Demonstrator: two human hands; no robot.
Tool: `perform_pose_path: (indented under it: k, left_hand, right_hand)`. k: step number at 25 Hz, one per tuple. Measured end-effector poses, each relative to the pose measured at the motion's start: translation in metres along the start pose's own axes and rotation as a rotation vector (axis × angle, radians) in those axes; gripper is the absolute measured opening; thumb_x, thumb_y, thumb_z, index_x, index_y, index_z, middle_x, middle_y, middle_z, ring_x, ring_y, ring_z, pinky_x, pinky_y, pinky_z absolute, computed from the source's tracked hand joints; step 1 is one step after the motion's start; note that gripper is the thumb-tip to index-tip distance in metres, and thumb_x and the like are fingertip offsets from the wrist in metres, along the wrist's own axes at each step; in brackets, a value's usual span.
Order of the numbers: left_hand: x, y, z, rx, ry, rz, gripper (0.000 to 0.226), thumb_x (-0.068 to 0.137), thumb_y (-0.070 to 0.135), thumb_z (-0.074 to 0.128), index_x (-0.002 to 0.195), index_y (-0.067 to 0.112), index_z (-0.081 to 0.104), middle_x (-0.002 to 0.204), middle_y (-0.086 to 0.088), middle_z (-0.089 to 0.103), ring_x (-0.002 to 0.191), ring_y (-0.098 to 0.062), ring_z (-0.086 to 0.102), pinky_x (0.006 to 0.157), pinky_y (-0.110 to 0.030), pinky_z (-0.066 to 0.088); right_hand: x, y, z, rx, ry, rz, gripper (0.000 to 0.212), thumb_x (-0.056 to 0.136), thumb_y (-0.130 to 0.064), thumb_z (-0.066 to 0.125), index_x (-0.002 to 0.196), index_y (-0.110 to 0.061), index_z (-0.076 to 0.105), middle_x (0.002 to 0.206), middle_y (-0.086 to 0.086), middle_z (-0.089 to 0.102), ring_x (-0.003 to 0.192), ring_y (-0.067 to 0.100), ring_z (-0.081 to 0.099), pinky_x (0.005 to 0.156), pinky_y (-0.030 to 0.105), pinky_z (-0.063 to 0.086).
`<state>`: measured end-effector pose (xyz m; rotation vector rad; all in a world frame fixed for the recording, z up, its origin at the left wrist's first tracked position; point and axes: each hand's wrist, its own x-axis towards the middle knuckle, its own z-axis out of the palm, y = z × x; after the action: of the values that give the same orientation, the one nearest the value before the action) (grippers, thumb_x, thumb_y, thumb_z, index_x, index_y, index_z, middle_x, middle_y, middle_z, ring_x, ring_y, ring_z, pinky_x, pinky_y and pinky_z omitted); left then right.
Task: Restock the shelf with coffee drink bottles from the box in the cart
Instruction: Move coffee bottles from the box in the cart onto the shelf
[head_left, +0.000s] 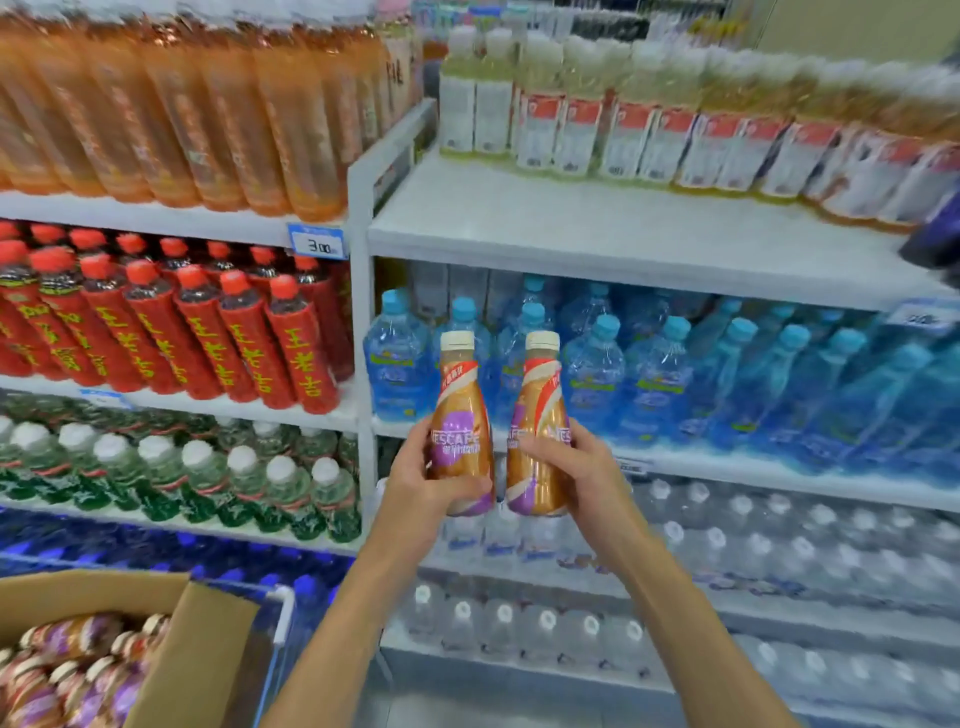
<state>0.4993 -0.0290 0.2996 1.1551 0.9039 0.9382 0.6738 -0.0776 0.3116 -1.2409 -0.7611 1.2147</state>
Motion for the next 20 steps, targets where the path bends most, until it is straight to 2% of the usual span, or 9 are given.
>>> perform_pose_path:
  k: [3, 7, 10, 13, 17, 20]
  left_hand:
    - [0.016, 0.01, 0.008, 0.031, -0.034, 0.024, 0.073, 0.058, 0.007, 0.078, 0.127, 0.019, 0.059, 0.111, -0.017, 0.07, 0.093, -0.033, 0.07, 0.076, -0.045, 0.061]
    - [0.046, 0.018, 0.004, 0.042, -0.018, 0.022, 0.073, 0.058, 0.01, 0.081, 0.126, 0.023, 0.059, 0.11, -0.014, 0.071, 0.099, -0.035, 0.07, 0.082, -0.046, 0.06]
    - [0.081, 0.033, -0.006, 0.026, -0.031, 0.055, 0.07, 0.055, 0.016, 0.082, 0.122, 0.02, 0.061, 0.11, -0.019, 0.07, 0.102, -0.042, 0.067, 0.088, -0.055, 0.057]
    - [0.121, 0.055, -0.018, -0.003, -0.047, 0.089, 0.059, 0.064, 0.02, 0.076, 0.122, 0.017, 0.061, 0.114, -0.023, 0.067, 0.108, -0.047, 0.063, 0.095, -0.064, 0.052]
    - [0.177, 0.097, -0.028, 0.019, -0.059, 0.17, 0.058, 0.065, 0.027, 0.075, 0.12, 0.016, 0.06, 0.106, -0.017, 0.069, 0.097, -0.035, 0.066, 0.089, -0.052, 0.055]
    - [0.216, 0.128, -0.031, 0.052, -0.071, 0.258, 0.062, 0.068, 0.025, 0.077, 0.126, 0.015, 0.056, 0.107, -0.008, 0.071, 0.098, -0.027, 0.068, 0.089, -0.044, 0.055]
  right_hand:
    - [0.01, -0.015, -0.007, 0.0, -0.005, -0.024, 0.044, 0.072, -0.028, 0.08, 0.112, -0.013, 0.071, 0.098, 0.009, 0.076, 0.087, 0.027, 0.074, 0.073, 0.04, 0.057]
    - [0.034, -0.033, 0.0, -0.001, -0.012, -0.041, 0.046, 0.072, -0.028, 0.08, 0.115, -0.014, 0.07, 0.1, 0.007, 0.077, 0.089, 0.024, 0.074, 0.071, 0.036, 0.058]
    - [0.061, -0.05, 0.011, -0.044, -0.006, -0.074, 0.045, 0.072, -0.029, 0.08, 0.114, -0.015, 0.071, 0.103, 0.008, 0.077, 0.092, 0.024, 0.074, 0.075, 0.036, 0.058]
    - [0.089, -0.076, 0.03, -0.045, 0.026, -0.135, 0.04, 0.074, -0.026, 0.081, 0.11, -0.013, 0.07, 0.092, 0.002, 0.076, 0.082, 0.016, 0.073, 0.068, 0.029, 0.056]
    - [0.133, -0.117, 0.059, -0.053, 0.122, -0.225, 0.031, 0.083, -0.022, 0.079, 0.111, -0.014, 0.07, 0.092, 0.0, 0.077, 0.08, 0.013, 0.075, 0.067, 0.025, 0.056]
    - [0.167, -0.148, 0.075, -0.1, 0.171, -0.307, 0.03, 0.084, -0.023, 0.079, 0.111, -0.015, 0.068, 0.095, 0.0, 0.077, 0.079, 0.012, 0.075, 0.064, 0.021, 0.056]
